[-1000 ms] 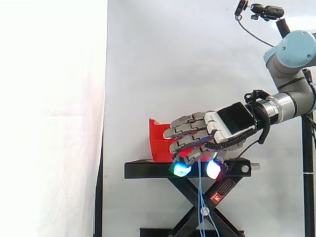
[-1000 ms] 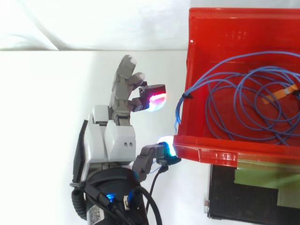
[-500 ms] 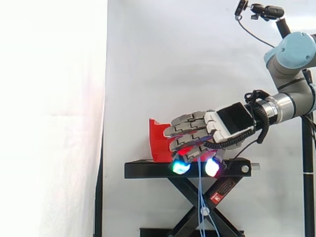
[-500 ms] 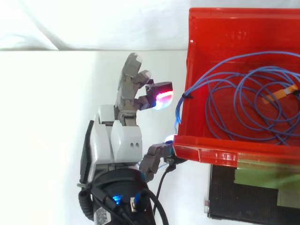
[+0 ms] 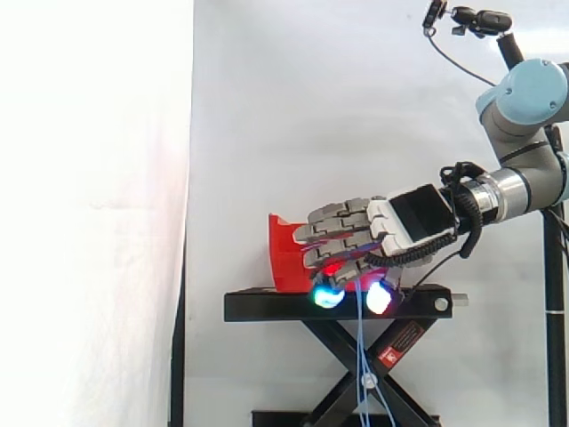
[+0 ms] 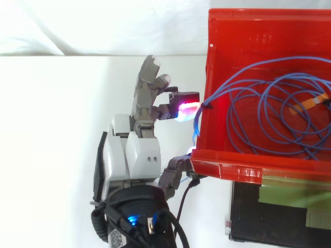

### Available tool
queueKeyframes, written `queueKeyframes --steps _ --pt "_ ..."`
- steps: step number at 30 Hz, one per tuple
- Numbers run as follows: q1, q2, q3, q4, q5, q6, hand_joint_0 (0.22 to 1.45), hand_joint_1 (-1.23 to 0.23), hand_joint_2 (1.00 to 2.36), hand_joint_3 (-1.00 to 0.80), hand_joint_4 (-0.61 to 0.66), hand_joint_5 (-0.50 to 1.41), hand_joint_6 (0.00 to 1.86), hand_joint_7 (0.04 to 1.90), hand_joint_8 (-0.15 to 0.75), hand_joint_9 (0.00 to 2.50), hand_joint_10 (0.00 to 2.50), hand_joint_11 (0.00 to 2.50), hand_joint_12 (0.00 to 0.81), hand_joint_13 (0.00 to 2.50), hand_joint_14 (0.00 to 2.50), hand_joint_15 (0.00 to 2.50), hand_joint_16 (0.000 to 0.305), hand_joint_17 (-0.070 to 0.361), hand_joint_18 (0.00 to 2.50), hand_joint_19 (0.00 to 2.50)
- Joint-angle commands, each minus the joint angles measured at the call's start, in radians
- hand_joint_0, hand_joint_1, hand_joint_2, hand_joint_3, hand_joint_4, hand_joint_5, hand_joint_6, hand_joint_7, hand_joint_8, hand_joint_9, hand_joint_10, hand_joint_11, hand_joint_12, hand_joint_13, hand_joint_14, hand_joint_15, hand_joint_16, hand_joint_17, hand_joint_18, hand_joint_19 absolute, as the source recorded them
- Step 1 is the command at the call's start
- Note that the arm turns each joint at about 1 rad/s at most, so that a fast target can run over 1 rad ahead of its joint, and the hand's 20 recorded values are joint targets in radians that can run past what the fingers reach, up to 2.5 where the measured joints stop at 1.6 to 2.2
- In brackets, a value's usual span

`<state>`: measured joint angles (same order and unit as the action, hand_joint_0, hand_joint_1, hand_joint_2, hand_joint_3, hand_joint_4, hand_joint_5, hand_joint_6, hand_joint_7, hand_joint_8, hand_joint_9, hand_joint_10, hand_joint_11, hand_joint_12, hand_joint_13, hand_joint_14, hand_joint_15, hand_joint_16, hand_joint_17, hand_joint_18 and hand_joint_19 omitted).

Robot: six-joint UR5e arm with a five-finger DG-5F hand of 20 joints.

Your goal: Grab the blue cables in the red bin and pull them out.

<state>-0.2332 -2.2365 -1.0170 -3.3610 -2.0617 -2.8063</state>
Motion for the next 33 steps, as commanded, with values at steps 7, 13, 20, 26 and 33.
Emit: queueKeyframes --steps 7,13,20,26,33 --pt "0.002 0.000 0.000 0.005 0.000 -0.002 0.79 -0.97 1.00 -1.00 0.11 0.60 0.19 0.79 0.239 0.43 0.01 0.45 0.341 0.21 0.01 0.23 0.049 0.111 0.18 0.39" --pt "0.002 0.000 0.000 0.005 0.000 -0.002 0.79 -0.97 1.00 -1.00 0.12 0.59 0.25 0.76 0.236 0.43 0.01 0.44 0.341 0.22 0.01 0.23 0.049 0.111 0.18 0.39" --pt "0.003 0.000 0.000 0.014 0.000 -0.002 0.79 -0.97 1.00 -1.00 0.12 0.59 0.28 0.75 0.237 0.43 0.02 0.45 0.340 0.22 0.01 0.24 0.049 0.110 0.18 0.39" --pt "0.009 0.000 0.000 0.014 0.006 0.000 0.79 -0.97 1.00 -1.00 0.12 0.59 0.28 0.75 0.236 0.43 0.02 0.44 0.340 0.22 0.01 0.24 0.049 0.110 0.18 0.40" --pt "0.011 0.000 -0.002 0.018 0.017 0.000 0.79 -0.97 1.00 -1.00 0.12 0.59 0.28 0.75 0.238 0.43 0.02 0.44 0.340 0.23 0.01 0.24 0.049 0.111 0.19 0.40"
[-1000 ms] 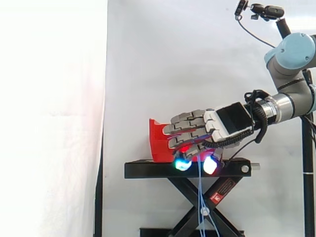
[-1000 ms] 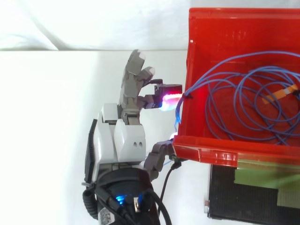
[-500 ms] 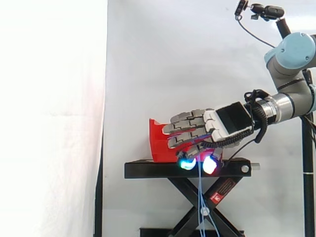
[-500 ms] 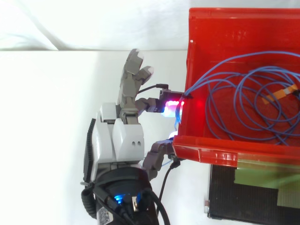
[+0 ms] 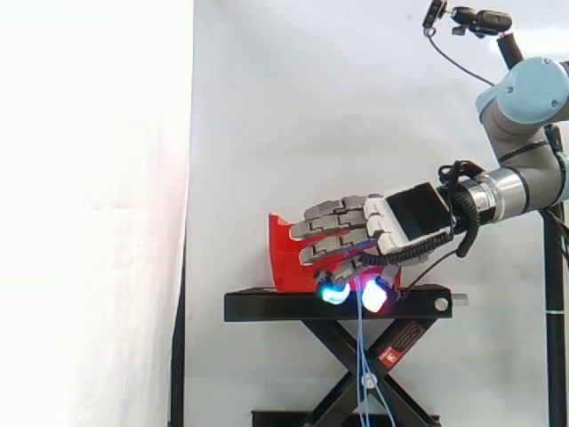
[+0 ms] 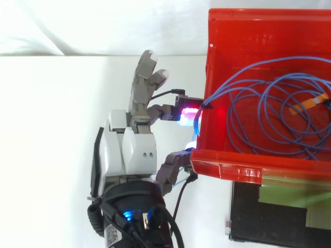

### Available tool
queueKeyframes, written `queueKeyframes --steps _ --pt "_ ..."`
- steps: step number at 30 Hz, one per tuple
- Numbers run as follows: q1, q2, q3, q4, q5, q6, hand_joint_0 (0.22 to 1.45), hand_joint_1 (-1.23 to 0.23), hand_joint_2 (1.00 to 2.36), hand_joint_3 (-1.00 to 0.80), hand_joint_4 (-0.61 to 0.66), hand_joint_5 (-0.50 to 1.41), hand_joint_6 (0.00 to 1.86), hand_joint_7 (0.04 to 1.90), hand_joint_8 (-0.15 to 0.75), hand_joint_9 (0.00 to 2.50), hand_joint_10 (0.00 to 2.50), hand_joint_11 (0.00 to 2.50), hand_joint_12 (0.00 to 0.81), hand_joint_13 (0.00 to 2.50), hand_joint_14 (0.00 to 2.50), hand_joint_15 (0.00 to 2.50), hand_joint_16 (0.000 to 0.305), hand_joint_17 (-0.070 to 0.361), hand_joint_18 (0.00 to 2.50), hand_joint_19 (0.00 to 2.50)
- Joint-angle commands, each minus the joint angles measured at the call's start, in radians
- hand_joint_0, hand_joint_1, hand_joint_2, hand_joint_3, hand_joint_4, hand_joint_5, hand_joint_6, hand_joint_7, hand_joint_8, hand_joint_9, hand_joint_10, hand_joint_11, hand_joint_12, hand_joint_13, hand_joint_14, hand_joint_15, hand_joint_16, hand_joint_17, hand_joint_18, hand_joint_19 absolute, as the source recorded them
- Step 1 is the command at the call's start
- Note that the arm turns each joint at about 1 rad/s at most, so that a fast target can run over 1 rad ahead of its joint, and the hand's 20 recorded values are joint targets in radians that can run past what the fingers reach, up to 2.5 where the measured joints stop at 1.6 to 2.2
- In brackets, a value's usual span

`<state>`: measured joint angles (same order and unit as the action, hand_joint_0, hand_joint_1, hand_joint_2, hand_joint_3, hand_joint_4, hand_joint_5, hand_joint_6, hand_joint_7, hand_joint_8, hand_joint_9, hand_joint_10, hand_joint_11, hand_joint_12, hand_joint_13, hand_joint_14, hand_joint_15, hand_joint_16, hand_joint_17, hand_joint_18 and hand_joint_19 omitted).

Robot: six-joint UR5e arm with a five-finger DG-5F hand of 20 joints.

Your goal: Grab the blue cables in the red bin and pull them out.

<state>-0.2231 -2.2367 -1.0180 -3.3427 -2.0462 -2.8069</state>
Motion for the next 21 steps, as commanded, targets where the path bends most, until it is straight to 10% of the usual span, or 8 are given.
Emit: queueKeyframes --steps 1,21 --pt "-0.001 0.000 -0.001 0.000 0.001 0.001 0.79 -0.97 1.00 -1.00 0.12 0.59 0.28 0.75 0.238 0.43 0.02 0.44 0.340 0.23 0.01 0.24 0.049 0.111 0.19 0.40" --pt "0.001 0.000 -0.040 0.051 0.000 0.005 0.80 -0.97 1.00 -1.00 0.12 0.60 0.47 0.69 0.242 0.48 0.01 0.46 0.335 0.26 0.01 0.25 0.048 0.109 0.21 0.39"
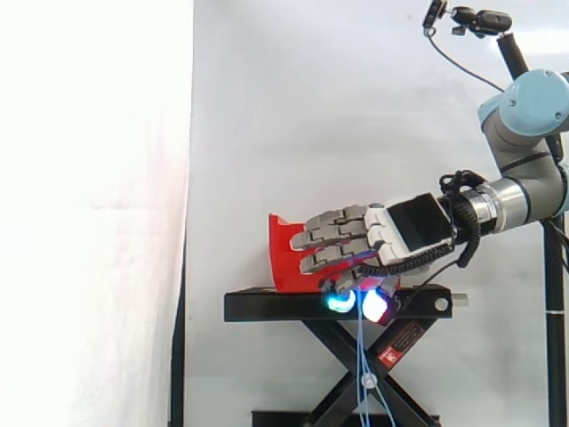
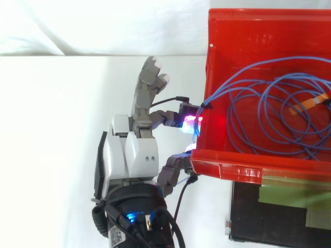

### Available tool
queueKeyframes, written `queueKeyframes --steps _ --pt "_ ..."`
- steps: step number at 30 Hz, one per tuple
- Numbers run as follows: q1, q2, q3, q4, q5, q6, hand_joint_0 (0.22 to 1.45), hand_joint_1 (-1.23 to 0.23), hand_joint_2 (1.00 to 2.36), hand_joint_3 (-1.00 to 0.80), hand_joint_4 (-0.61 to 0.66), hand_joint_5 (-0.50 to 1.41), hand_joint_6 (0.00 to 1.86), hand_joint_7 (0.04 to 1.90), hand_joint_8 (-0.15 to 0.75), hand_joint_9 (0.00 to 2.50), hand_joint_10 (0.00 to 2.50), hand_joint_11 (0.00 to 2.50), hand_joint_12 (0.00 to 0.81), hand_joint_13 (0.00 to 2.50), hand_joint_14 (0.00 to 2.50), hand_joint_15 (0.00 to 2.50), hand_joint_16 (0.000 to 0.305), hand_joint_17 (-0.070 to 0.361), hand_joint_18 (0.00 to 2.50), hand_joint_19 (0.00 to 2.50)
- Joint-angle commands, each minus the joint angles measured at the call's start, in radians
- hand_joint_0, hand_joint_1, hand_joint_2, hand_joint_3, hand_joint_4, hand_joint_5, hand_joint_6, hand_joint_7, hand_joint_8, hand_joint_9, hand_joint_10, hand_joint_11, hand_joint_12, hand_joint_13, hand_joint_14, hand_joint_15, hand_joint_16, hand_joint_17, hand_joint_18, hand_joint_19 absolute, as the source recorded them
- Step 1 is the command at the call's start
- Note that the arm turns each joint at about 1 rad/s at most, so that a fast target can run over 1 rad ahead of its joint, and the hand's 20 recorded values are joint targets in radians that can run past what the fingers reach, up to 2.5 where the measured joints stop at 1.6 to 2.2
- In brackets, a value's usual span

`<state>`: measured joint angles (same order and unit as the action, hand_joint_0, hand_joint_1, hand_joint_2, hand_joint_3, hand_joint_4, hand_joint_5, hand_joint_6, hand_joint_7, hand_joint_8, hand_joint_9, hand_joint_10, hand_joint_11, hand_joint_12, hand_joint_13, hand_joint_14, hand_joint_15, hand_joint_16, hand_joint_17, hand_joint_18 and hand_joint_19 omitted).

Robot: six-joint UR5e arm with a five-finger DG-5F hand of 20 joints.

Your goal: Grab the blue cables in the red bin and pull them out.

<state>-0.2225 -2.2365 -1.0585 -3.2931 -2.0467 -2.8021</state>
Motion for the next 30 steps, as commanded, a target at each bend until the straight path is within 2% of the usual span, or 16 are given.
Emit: queueKeyframes --steps 1,11,15,21,27,30 --pt "0.000 0.000 0.000 0.003 0.000 0.000 0.80 -0.97 1.00 -1.00 0.12 0.60 0.49 0.69 0.240 0.48 0.02 0.46 0.335 0.26 0.01 0.25 0.048 0.108 0.21 0.39" --pt "-0.001 0.000 0.000 0.004 0.000 0.000 0.81 -0.97 1.00 -1.00 0.13 0.60 0.49 0.69 0.239 0.48 0.01 0.44 0.333 0.27 0.01 0.26 0.048 0.108 0.23 0.41" --pt "-0.001 0.000 0.000 0.015 -0.001 0.000 0.81 -0.97 1.00 -1.00 0.13 0.63 0.28 0.76 0.240 0.48 0.01 0.44 0.334 0.27 0.01 0.25 0.048 0.108 0.23 0.41" --pt "-0.003 0.000 0.000 0.032 -0.003 -0.001 0.81 -0.97 1.00 -1.00 0.13 0.64 0.23 0.78 0.235 0.46 0.01 0.43 0.333 0.27 0.01 0.25 0.048 0.108 0.23 0.41" --pt "-0.003 0.000 -0.001 0.044 -0.004 -0.003 0.81 -0.97 1.00 -1.00 0.13 0.66 0.21 0.79 0.234 0.46 0.01 0.43 0.334 0.27 0.01 0.25 0.048 0.108 0.23 0.41" --pt "-0.003 0.000 0.000 0.043 -0.004 -0.001 0.81 -0.97 1.00 -1.00 0.13 0.66 0.30 0.76 0.235 0.47 0.02 0.44 0.334 0.27 0.01 0.25 0.048 0.108 0.23 0.41"
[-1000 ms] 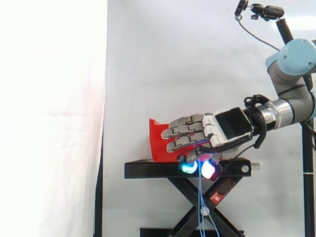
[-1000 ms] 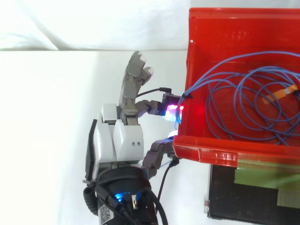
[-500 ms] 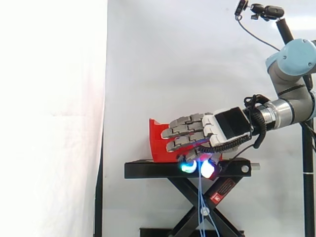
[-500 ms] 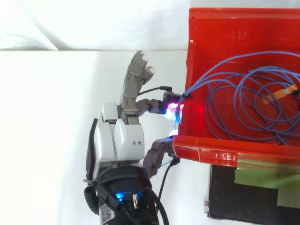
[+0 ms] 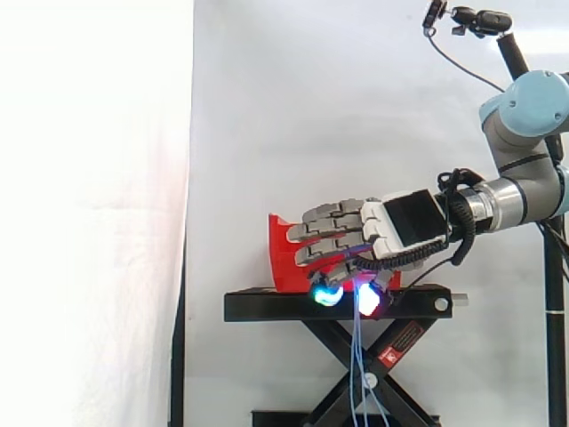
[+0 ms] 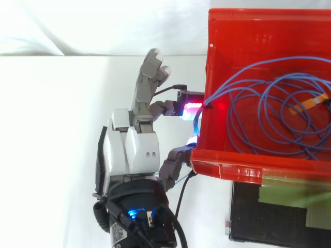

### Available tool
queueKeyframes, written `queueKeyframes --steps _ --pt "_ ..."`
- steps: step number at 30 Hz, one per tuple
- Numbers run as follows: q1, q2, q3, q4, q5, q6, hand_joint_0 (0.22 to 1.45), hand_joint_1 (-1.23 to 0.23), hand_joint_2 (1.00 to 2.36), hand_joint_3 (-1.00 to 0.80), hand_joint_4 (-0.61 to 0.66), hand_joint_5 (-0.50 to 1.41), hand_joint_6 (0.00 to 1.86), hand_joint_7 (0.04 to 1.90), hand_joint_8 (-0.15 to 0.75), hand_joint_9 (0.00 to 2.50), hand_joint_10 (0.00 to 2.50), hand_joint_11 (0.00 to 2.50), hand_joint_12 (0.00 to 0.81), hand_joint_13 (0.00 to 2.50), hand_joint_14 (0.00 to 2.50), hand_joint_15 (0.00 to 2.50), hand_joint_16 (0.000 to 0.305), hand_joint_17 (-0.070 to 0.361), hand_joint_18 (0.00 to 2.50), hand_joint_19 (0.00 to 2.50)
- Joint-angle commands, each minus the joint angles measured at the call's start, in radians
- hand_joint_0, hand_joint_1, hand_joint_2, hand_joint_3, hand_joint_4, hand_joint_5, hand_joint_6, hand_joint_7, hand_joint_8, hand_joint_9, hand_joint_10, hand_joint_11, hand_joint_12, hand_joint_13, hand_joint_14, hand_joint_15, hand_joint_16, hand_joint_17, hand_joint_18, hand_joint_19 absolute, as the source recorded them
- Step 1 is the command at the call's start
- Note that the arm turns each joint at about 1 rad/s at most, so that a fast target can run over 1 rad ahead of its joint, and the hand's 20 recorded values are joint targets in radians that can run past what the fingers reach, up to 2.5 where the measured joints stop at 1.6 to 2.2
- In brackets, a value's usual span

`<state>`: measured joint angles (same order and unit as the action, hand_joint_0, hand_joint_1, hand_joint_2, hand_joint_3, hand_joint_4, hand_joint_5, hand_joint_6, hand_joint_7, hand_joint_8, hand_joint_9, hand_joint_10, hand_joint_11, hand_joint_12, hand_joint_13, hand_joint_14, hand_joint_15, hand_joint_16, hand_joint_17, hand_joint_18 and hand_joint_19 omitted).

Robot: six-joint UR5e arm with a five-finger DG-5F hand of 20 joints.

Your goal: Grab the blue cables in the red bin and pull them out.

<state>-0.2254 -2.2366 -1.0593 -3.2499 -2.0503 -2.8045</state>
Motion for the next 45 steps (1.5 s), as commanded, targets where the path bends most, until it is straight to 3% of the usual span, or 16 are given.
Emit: queueKeyframes --steps 1,10,19,29,38,45 --pt "0.000 0.000 0.001 0.001 -0.001 0.000 0.82 -0.97 1.00 -1.00 0.13 0.66 0.35 0.75 0.235 0.47 0.01 0.44 0.333 0.27 0.01 0.25 0.048 0.108 0.23 0.41" --pt "-0.002 0.000 -0.001 -0.002 -0.004 0.000 0.85 -0.94 1.00 -1.00 0.14 0.67 0.61 0.67 0.237 0.52 0.01 0.43 0.329 0.32 0.01 0.26 0.046 0.104 0.25 0.41" --pt "0.001 0.000 -0.001 -0.016 -0.004 0.003 0.91 -0.76 1.00 -1.00 0.16 0.73 0.91 0.64 0.241 0.60 0.02 0.42 0.322 0.38 0.01 0.26 0.044 0.099 0.32 0.42" --pt "0.015 0.000 -0.001 -0.042 -0.005 0.017 0.92 -0.73 1.00 -1.00 0.14 0.73 0.97 0.65 0.241 0.63 0.01 0.41 0.327 0.41 0.01 0.26 0.044 0.099 0.36 0.43" --pt "0.037 0.002 0.004 -0.039 -0.014 0.161 0.92 -0.73 1.00 -1.00 0.15 0.73 0.99 0.65 0.239 0.64 0.02 0.41 0.328 0.42 0.01 0.27 0.044 0.099 0.37 0.43" --pt "0.047 0.002 0.044 -0.044 -0.037 0.319 0.92 -0.73 1.00 -1.00 0.14 0.73 1.00 0.64 0.242 0.63 0.01 0.41 0.329 0.42 0.01 0.26 0.044 0.099 0.37 0.42"
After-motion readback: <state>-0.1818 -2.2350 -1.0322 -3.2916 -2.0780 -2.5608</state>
